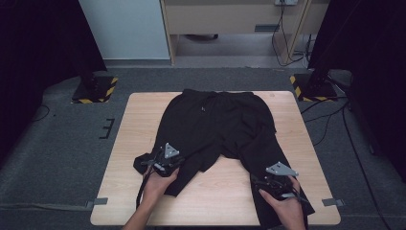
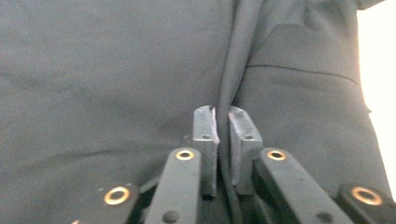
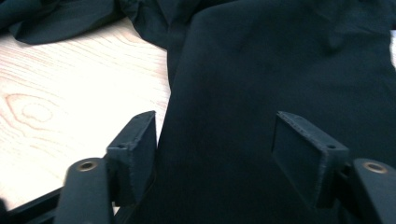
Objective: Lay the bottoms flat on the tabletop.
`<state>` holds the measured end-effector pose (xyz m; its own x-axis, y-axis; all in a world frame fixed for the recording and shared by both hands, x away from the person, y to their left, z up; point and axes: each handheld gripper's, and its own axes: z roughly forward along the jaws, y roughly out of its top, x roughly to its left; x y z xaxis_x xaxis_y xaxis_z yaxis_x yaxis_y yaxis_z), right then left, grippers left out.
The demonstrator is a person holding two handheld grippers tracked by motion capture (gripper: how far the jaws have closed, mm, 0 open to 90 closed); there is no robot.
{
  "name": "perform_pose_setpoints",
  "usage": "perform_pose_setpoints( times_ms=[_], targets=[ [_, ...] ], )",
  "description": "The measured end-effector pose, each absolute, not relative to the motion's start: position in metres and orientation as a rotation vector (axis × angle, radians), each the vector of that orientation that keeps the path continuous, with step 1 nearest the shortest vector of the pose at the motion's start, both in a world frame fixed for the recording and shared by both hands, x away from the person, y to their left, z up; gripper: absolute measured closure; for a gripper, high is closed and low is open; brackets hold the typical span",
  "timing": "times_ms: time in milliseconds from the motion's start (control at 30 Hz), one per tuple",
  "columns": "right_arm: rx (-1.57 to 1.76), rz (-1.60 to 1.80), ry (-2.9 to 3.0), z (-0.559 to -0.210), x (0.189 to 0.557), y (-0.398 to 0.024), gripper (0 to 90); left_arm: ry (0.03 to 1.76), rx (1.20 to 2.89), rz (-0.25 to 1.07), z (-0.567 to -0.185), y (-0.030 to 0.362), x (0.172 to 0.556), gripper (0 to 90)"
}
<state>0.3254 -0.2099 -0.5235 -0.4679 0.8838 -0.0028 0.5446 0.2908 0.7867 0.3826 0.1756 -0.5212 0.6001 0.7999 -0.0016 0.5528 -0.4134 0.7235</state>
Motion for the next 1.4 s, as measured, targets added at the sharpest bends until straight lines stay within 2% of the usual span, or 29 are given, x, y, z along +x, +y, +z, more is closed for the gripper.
perform_pose_setpoints(
  times_ms=[167, 333, 433, 567, 633, 833, 933, 1000, 1133, 1233, 1333, 1400],
  targets=[
    [1.293, 1.000, 2.159, -0.532, 0.337, -0.205, 47.5, 1.050, 2.113, 0.485, -0.516, 0.181, 0.374, 83.6],
    [1.303, 1.008, 2.169, -0.534, 0.339, -0.208, 79.8, 1.083, 2.086, 0.521, -0.522, 0.184, 0.374, 61.9],
    [1.315, 1.032, 2.206, -0.532, 0.334, -0.213, 88.7, 1.113, 2.067, 0.521, -0.528, 0.186, 0.376, 54.9],
    [1.245, 1.112, 2.334, -0.531, 0.322, -0.212, 88.9, 1.102, 2.071, 0.545, -0.530, 0.184, 0.378, 50.1],
    [1.212, 1.105, 2.379, -0.529, 0.318, -0.208, 84.0, 1.095, 2.081, 0.555, -0.530, 0.183, 0.379, 49.3],
    [1.288, 1.189, 2.225, -0.514, 0.330, -0.213, 32.2, 1.103, 2.067, 0.588, -0.533, 0.181, 0.378, 47.3],
    [1.302, 1.138, 2.175, -0.513, 0.344, -0.218, 22.1, 1.110, 2.061, 0.574, -0.533, 0.182, 0.379, 47.2],
    [1.313, 1.111, 2.159, -0.514, 0.354, -0.220, 22.7, 1.114, 2.058, 0.564, -0.533, 0.182, 0.380, 47.0],
    [1.340, 1.039, 2.188, -0.520, 0.376, -0.221, 38.5, 1.115, 2.057, 0.540, -0.534, 0.184, 0.381, 44.4],
    [1.355, 1.010, 2.186, -0.526, 0.390, -0.218, 42.0, 1.114, 2.059, 0.541, -0.534, 0.184, 0.381, 44.1],
    [1.385, 0.986, 2.152, -0.532, 0.396, -0.218, 52.8, 1.116, 2.055, 0.531, -0.534, 0.184, 0.381, 43.5],
    [1.386, 0.960, 2.131, -0.532, 0.396, -0.219, 64.1, 1.117, 2.055, 0.530, -0.534, 0.184, 0.381, 43.4]
  ],
)
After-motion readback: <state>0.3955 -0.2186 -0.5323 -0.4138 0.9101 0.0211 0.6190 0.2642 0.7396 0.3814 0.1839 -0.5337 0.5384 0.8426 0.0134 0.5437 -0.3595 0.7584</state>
